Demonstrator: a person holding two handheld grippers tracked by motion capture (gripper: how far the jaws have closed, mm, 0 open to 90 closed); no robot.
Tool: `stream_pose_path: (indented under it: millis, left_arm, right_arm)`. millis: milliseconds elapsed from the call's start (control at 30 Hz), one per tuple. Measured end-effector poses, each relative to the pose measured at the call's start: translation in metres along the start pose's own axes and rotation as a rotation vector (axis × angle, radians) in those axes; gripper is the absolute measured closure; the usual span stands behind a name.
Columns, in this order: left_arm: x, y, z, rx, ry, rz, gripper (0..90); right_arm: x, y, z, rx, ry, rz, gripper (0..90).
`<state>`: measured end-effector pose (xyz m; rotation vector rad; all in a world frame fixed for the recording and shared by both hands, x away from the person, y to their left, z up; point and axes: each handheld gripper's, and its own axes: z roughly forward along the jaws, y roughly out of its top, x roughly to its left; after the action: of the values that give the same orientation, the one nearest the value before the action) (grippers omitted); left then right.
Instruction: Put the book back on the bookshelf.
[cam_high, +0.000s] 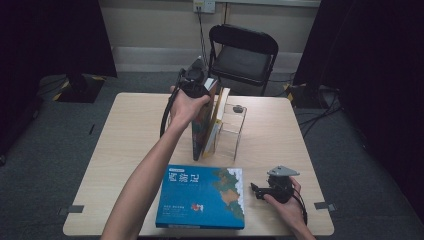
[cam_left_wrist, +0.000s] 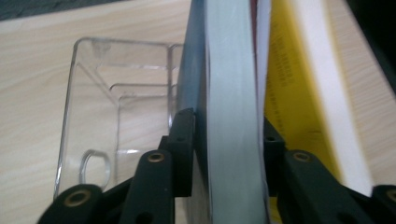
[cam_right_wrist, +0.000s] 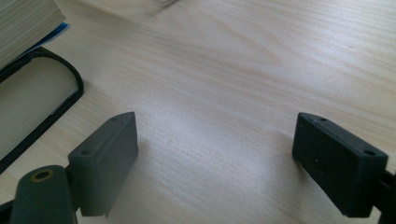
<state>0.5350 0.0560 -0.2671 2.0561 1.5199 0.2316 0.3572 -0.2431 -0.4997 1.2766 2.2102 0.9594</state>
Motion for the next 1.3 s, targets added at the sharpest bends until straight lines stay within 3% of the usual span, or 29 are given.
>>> stream_pose_path:
  millis: [67,200,367,433,500,567,667,767,933,1000,1067,1133,1200,1233,1300]
  left_arm:
    - [0.0,0.002,-0.008,-0.016,-0.018,0.032,61.5]
    - [0.001,0.0,-0.015,-0.039,-0.003,0.066,56.2]
    - [0.003,-0.008,-0.007,0.013,-0.012,0.105,48.8]
    - [0.004,-0.01,-0.006,0.014,-0.001,0.109,48.6]
    - [0.007,-0.009,-0.005,0.004,0.009,0.075,46.7]
    - [0.008,-0.009,-0.006,-0.003,0.003,0.075,45.7]
    - [0.008,-0.007,-0.018,-0.027,0.003,0.102,44.4]
    - [0.009,-0.004,-0.03,-0.055,0.002,0.101,43.1]
    - [0.002,-0.006,-0.034,-0.102,-0.002,0.108,41.4]
    - [-0.001,-0.007,-0.03,-0.075,0.023,0.133,36.3]
    - [0.001,-0.007,-0.025,-0.074,0.012,0.126,34.8]
    - [0.003,-0.008,-0.02,-0.054,0.023,0.127,35.8]
    - [0.006,-0.009,-0.016,-0.034,0.025,0.128,45.0]
    - [0.011,-0.011,-0.013,-0.027,0.027,0.096,46.8]
    - [0.014,-0.011,-0.009,-0.023,-0.012,0.044,64.0]
  right_arm:
    - [0.0,0.0,0.0,0.0,0.001,-0.001,14.1]
    - [0.0,0.0,0.0,0.001,0.003,-0.001,14.1]
    - [0.001,0.0,0.0,0.001,0.004,0.0,14.0]
    - [0.001,0.0,0.0,0.001,0.004,0.0,14.0]
    - [0.001,0.0,0.0,0.001,0.003,-0.001,14.0]
    - [0.001,0.0,0.0,0.001,0.003,-0.001,14.0]
    - [0.001,0.0,0.0,0.001,0.005,-0.001,13.9]
    - [0.001,0.0,0.0,0.001,0.006,-0.002,13.9]
    - [0.001,0.0,0.0,0.001,0.005,-0.002,13.9]
    - [0.001,0.0,0.0,0.001,0.007,-0.004,13.9]
    - [0.001,0.0,0.0,0.001,0.007,-0.004,13.9]
    - [0.001,0.0,0.0,0.0,0.007,-0.005,14.1]
    - [0.001,0.0,0.0,0.001,0.008,-0.004,14.0]
    - [0.001,0.0,0.0,0.001,0.008,-0.004,14.0]
    - [0.001,0.0,0.0,0.001,0.008,-0.004,14.0]
